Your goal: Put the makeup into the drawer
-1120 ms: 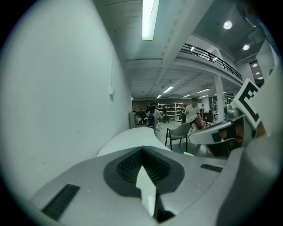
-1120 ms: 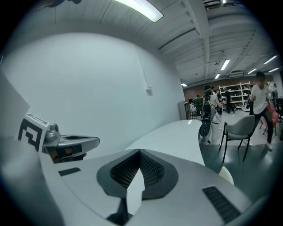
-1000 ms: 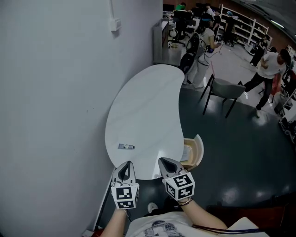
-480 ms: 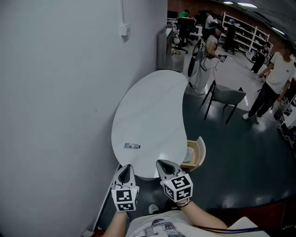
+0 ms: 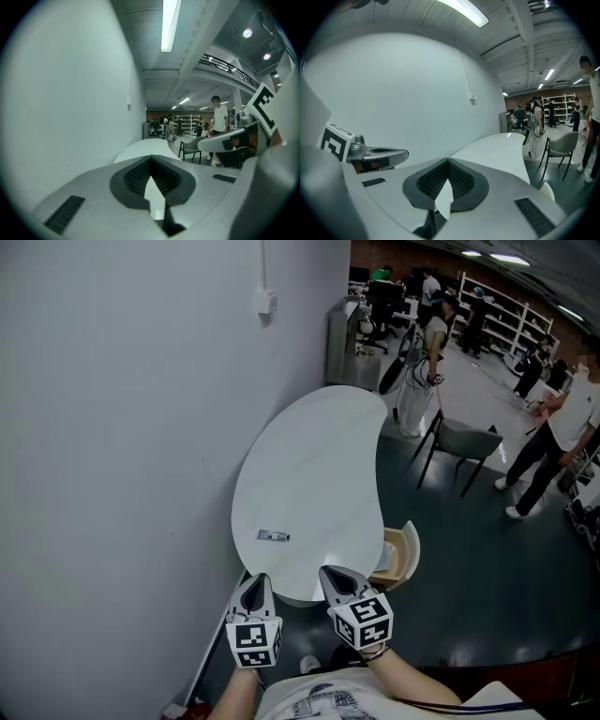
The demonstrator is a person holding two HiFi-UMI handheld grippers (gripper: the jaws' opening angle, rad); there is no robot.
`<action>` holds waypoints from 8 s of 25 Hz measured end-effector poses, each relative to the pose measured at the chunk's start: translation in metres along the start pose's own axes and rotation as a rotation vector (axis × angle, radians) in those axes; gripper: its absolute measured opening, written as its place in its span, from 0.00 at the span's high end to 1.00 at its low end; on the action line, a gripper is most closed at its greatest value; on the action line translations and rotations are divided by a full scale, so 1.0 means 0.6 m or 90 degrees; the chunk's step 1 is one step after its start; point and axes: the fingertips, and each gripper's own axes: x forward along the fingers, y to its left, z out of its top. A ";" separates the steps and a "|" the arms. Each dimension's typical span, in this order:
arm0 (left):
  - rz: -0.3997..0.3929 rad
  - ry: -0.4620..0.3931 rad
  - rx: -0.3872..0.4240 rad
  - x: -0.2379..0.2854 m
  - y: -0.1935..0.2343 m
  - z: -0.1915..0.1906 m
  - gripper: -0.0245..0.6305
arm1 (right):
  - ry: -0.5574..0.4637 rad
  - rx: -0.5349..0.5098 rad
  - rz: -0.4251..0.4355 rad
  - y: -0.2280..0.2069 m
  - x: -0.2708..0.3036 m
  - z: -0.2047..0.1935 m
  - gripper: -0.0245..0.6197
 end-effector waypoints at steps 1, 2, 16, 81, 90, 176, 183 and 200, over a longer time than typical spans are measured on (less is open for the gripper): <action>0.001 0.002 0.002 0.000 0.001 -0.001 0.94 | 0.001 0.001 0.001 0.001 0.001 -0.001 0.93; 0.003 0.003 0.003 -0.001 0.003 -0.002 0.94 | 0.003 0.002 0.003 0.001 0.002 -0.003 0.93; 0.006 0.013 0.007 0.013 0.005 -0.005 0.94 | 0.001 0.008 0.007 -0.003 0.010 0.002 0.93; 0.288 0.154 -0.144 0.294 0.199 -0.136 0.94 | 0.268 -0.139 0.373 -0.060 0.454 -0.128 0.79; 0.287 0.165 -0.153 0.303 0.203 -0.148 0.94 | 0.289 -0.148 0.384 -0.054 0.478 -0.156 0.65; 0.085 0.144 -0.057 0.105 0.063 -0.155 0.94 | 0.226 -0.114 0.078 -0.067 0.198 -0.179 0.76; 0.051 0.135 -0.043 0.099 0.016 -0.145 0.94 | 0.207 -0.104 0.038 -0.096 0.143 -0.166 0.76; -0.052 0.159 0.006 0.264 -0.214 -0.112 0.94 | 0.210 -0.033 -0.043 -0.341 0.032 -0.171 0.76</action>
